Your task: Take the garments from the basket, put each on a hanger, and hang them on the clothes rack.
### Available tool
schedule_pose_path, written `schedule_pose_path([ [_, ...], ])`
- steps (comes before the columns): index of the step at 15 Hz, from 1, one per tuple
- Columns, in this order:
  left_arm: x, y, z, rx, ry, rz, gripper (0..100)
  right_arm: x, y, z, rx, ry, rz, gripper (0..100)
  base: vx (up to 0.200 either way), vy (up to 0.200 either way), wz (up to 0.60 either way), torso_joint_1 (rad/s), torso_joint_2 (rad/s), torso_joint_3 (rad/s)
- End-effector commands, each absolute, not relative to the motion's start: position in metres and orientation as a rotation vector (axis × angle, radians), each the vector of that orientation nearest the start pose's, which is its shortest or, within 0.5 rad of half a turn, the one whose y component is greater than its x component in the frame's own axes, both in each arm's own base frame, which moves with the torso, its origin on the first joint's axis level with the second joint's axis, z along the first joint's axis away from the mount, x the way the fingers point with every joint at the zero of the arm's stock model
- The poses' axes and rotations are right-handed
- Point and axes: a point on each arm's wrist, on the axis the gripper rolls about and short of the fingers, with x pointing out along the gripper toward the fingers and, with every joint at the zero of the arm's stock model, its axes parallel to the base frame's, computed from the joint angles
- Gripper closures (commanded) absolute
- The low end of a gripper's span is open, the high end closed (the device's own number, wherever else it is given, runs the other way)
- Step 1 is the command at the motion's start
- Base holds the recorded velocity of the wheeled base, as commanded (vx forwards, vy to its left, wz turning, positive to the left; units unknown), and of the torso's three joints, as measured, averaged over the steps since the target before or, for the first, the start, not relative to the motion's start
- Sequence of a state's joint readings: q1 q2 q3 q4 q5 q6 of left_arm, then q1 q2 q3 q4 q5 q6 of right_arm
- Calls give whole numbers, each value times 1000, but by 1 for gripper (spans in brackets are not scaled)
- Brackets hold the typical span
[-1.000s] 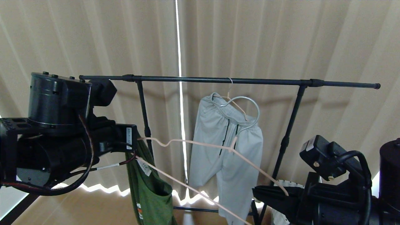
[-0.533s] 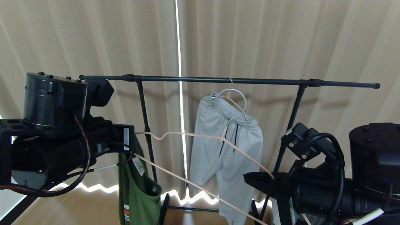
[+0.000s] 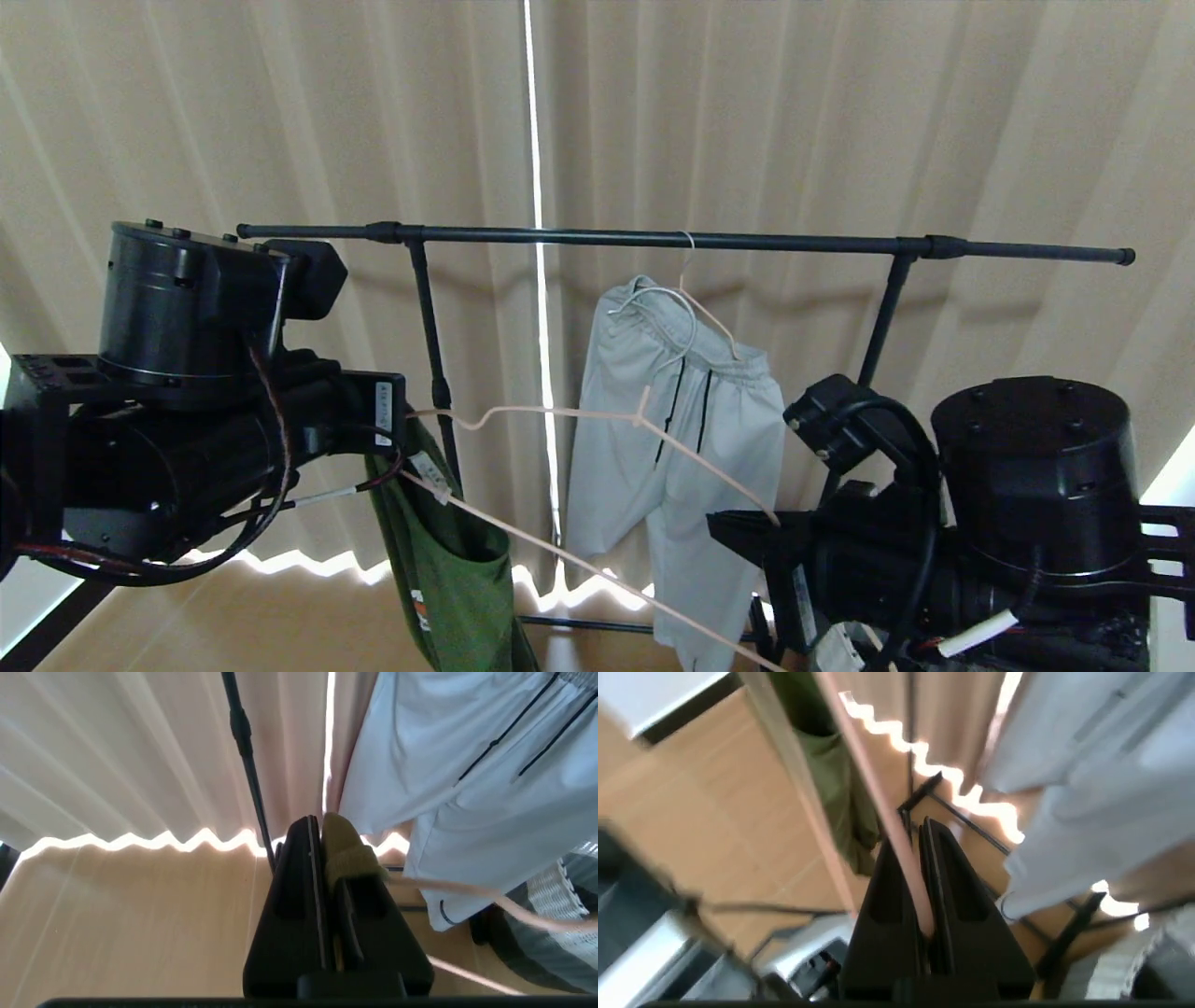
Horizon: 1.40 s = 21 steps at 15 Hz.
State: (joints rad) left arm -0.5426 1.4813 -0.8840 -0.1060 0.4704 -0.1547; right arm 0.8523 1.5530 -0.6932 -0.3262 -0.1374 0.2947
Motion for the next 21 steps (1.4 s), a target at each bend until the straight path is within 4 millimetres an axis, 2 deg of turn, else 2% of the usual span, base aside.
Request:
schedule_pose_path([
  [1,217,-119,217,84,430,-37,100,177,197,160,22,594,605,100,0,0,0,0,0,0],
  [8,211,-131,219,97,416,-111,100,165,207,160,5,598,666,100,0,0,0,0,0,0],
  [11,204,-140,224,91,399,-164,100,169,215,158,1,600,660,100,0,0,0,0,0,0],
  [16,195,-128,237,108,357,-151,100,176,211,157,-7,585,584,100,0,0,0,0,0,0],
  [21,184,-120,237,147,416,-148,100,190,197,165,29,550,501,100,0,0,0,0,0,0],
])
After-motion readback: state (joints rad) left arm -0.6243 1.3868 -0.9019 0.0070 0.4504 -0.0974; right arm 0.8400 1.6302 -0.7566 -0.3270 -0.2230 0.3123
